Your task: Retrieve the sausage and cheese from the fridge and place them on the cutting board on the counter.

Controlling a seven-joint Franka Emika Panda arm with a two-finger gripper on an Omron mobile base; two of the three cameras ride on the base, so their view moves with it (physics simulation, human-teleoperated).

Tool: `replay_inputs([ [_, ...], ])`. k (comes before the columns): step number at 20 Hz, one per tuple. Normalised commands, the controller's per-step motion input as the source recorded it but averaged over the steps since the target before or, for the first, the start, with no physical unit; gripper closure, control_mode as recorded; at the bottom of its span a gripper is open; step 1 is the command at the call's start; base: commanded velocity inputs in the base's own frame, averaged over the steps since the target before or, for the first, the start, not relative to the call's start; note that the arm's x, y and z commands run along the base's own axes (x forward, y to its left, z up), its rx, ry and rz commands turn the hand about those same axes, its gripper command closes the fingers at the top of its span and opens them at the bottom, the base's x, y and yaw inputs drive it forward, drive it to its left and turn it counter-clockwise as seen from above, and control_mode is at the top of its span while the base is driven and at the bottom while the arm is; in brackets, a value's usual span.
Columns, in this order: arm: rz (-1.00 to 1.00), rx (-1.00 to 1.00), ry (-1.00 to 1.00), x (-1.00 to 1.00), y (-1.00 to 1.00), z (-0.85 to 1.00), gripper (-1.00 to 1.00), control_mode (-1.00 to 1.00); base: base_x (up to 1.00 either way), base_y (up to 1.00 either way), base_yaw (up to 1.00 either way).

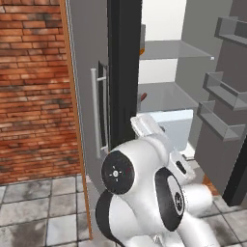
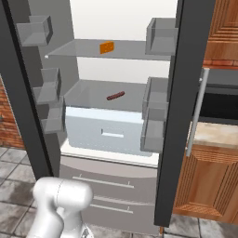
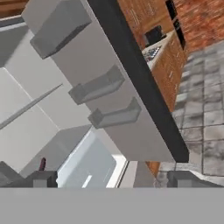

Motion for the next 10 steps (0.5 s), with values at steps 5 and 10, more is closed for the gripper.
replay_inputs([
  [5, 0.55, 0.23, 0.00, -0.41, -0.74, 0.00, -1.00, -1.00, 0.00, 0.00, 0.00],
  [10, 0.49, 0.32, 0.11, 0.64, -0.49, 0.00, -1.00, -1.00, 0.00, 0.00, 0.00],
])
